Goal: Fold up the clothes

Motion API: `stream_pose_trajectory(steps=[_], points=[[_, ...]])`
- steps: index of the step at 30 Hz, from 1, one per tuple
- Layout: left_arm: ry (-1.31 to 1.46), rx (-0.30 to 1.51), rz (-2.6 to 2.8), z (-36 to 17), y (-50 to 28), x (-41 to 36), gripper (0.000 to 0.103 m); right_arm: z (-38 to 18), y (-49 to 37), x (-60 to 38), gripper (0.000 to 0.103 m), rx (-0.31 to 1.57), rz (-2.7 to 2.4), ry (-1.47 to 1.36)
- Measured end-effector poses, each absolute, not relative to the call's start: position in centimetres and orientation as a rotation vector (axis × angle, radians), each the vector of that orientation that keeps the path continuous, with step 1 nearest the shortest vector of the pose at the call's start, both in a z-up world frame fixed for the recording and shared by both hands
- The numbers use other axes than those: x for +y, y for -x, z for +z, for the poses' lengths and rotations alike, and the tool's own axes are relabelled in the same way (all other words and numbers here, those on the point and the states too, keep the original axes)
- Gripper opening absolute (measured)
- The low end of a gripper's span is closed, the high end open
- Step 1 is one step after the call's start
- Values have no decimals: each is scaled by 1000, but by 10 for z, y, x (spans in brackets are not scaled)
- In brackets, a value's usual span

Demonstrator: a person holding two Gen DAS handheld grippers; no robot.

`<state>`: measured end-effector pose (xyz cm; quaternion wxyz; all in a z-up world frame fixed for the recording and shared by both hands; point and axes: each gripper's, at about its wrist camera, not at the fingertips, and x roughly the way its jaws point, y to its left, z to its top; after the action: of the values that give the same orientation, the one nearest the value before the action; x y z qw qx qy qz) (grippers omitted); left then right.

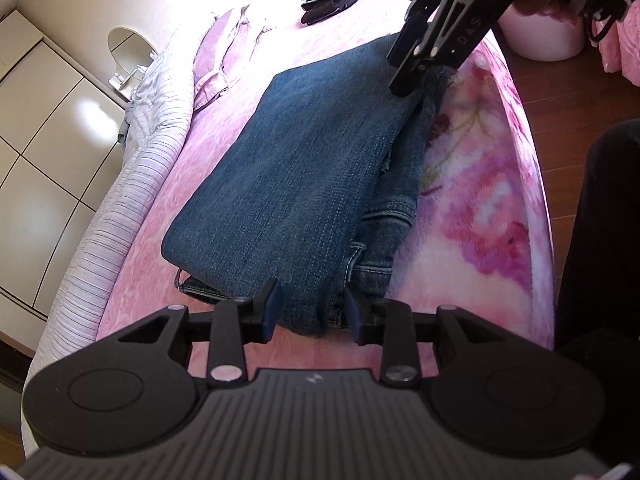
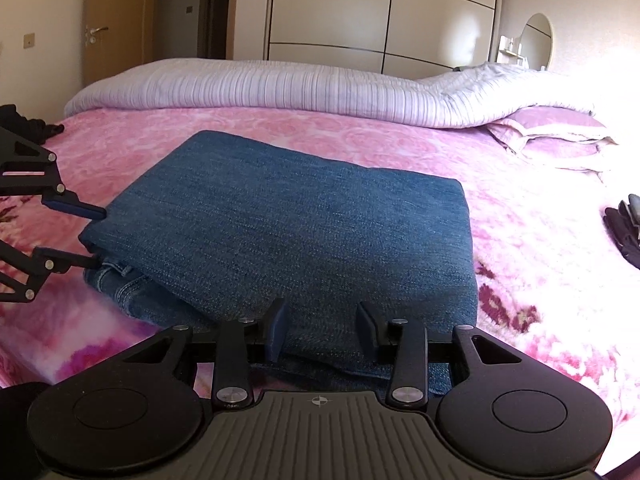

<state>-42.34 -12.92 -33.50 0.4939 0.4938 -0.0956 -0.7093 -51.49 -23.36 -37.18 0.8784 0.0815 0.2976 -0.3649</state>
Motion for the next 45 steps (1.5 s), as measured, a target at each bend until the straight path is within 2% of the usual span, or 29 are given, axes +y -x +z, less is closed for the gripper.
stream_pose_trajectory(steps=[10,16,20,26,32,35,38,39,41,45], points=[[-1160,-208,-1727,-326,422,-123,30,-360,524,-219,44,647,-748,-137],[-758,75,-1824,-268,377,-121,29,-344,533,-208,46,576,-720,-110],[-634,229,-1760,-260,343,-159,29,-326,523,-228,46,542,-702,-111],[-457,562,-1727,-287,297,-230,29,-313,459,-281,47,595,-590,-85],[-234,885,-1719,-301,252,-285,29,-336,388,-341,48,715,-493,-107],[-211,982,-1727,-311,236,-298,17,-355,368,-360,48,736,-481,-191],[-143,975,-1748,-304,226,-280,9,-357,359,-367,48,706,-468,-225],[-127,958,-1750,-301,225,-272,2,-354,356,-363,48,697,-454,-215],[-126,944,-1730,-302,223,-265,0,-354,347,-353,48,706,-422,-175],[-108,1040,-1683,-332,212,-277,1,-367,330,-341,48,731,-400,-105]])
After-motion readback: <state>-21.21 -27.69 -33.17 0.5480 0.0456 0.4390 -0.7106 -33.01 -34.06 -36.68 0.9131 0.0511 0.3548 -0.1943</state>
